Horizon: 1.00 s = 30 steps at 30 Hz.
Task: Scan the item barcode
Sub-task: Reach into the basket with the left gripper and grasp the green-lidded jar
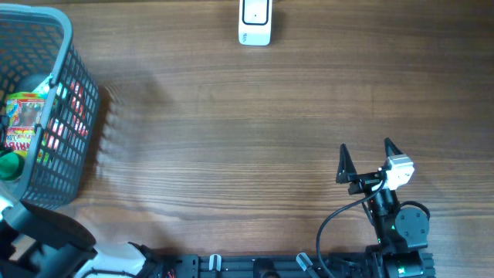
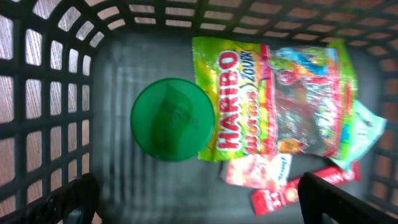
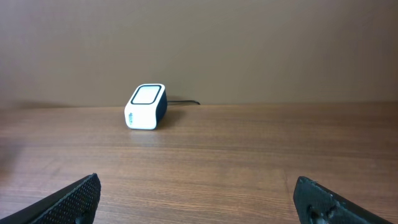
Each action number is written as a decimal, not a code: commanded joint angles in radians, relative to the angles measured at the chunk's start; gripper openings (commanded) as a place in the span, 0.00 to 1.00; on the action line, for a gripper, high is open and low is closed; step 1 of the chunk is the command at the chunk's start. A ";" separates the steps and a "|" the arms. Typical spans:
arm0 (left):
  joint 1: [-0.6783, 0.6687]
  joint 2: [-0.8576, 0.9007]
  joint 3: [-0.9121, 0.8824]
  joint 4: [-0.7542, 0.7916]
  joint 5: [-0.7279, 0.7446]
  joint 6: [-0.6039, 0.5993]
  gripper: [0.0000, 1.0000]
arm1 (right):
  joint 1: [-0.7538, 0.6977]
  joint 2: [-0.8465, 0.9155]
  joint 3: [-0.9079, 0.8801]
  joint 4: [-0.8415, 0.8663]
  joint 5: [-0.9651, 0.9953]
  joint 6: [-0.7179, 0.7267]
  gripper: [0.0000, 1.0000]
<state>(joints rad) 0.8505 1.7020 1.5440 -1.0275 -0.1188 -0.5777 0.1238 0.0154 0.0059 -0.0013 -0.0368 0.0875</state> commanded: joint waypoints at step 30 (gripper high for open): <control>0.122 0.169 -0.009 0.026 -0.048 0.024 1.00 | 0.003 -0.005 -0.001 0.002 -0.008 -0.009 1.00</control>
<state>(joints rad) 0.9642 1.8496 1.5433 -1.0077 -0.1944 -0.5587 0.1238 0.0154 0.0059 -0.0013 -0.0368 0.0875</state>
